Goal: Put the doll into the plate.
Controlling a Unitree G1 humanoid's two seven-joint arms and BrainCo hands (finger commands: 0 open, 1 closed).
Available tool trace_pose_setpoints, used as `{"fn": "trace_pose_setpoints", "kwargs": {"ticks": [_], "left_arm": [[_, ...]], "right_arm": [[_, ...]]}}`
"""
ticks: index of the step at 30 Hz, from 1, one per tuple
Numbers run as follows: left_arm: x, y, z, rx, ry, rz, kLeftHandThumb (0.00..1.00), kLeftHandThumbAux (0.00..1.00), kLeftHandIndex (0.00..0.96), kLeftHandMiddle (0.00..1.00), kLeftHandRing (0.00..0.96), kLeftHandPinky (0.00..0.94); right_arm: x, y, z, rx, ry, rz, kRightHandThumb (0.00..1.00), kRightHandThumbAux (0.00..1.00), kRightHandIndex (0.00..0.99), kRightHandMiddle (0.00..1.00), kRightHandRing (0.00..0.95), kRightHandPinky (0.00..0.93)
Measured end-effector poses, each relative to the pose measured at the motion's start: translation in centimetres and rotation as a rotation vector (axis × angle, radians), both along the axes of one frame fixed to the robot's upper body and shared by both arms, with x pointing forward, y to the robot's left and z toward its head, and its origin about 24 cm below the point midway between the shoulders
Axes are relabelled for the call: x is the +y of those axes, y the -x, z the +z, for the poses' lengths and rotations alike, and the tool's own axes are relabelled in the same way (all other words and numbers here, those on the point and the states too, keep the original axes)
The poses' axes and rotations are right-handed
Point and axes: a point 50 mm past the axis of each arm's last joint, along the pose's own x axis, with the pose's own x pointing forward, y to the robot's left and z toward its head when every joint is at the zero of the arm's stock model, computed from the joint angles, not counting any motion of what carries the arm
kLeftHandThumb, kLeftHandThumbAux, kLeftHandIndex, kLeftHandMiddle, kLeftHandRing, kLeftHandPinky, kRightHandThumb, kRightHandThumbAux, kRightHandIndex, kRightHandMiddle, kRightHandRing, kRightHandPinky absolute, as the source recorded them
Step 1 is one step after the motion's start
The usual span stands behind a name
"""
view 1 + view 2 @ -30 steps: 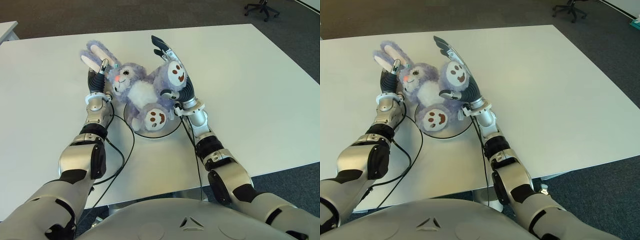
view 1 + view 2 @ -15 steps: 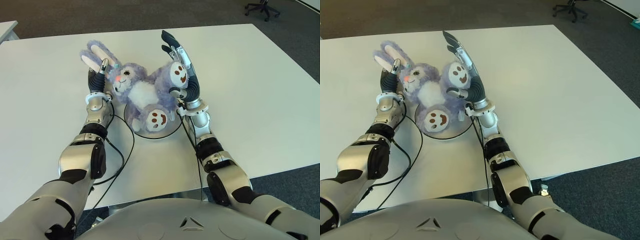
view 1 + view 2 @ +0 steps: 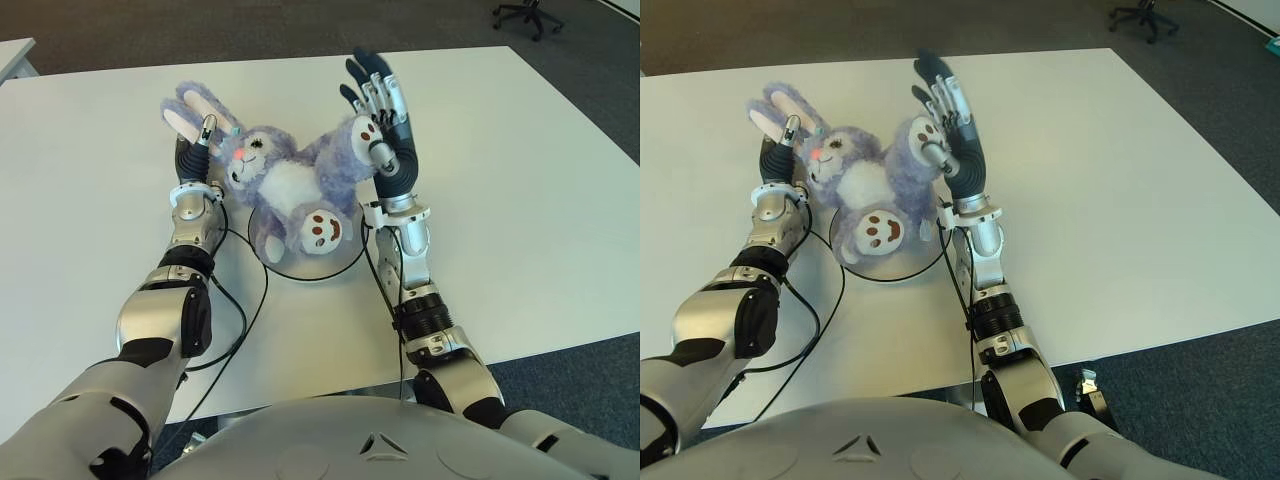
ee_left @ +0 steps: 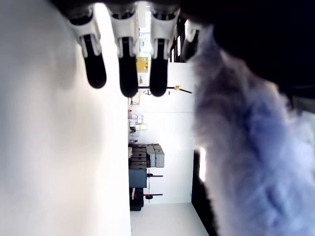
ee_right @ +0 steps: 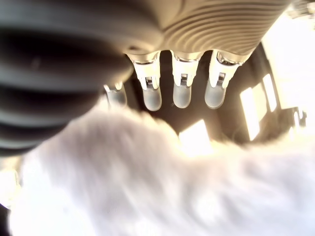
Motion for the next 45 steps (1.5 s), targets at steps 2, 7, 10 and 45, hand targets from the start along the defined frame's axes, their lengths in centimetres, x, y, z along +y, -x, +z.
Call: {"fn": "trace_pose_setpoints", "kwargs": {"ticks": [2, 7, 10, 45], "left_arm": [[0.0, 0.0, 0.0, -0.001, 0.0, -0.001, 0.0, 0.387, 0.098, 0.24, 0.249, 0.214], [0.0, 0.0, 0.1, -0.002, 0.0, -0.001, 0.0, 0.39, 0.103, 0.243, 0.257, 0.251], [0.0, 0.0, 0.1, -0.002, -0.001, -0.001, 0.0, 0.391, 0.105, 0.244, 0.263, 0.264], [0.0, 0.0, 0.0, -0.003, 0.001, -0.001, 0.0, 0.387, 0.093, 0.237, 0.263, 0.21]], "right_arm": [[-0.1, 0.1, 0.3, -0.002, -0.009, -0.007, 0.115, 0.517, 0.0, 0.0, 0.0, 0.0], [-0.6, 0.3, 0.5, 0.008, -0.04, -0.03, 0.17, 0.51, 0.0, 0.0, 0.0, 0.0], [-1.0, 0.4, 0.8, 0.007, -0.076, -0.041, 0.195, 0.503, 0.0, 0.0, 0.0, 0.0], [-2.4, 1.2, 1.3, 0.047, -0.191, -0.175, 0.216, 0.648, 0.053, 0.024, 0.0, 0.038]]}}
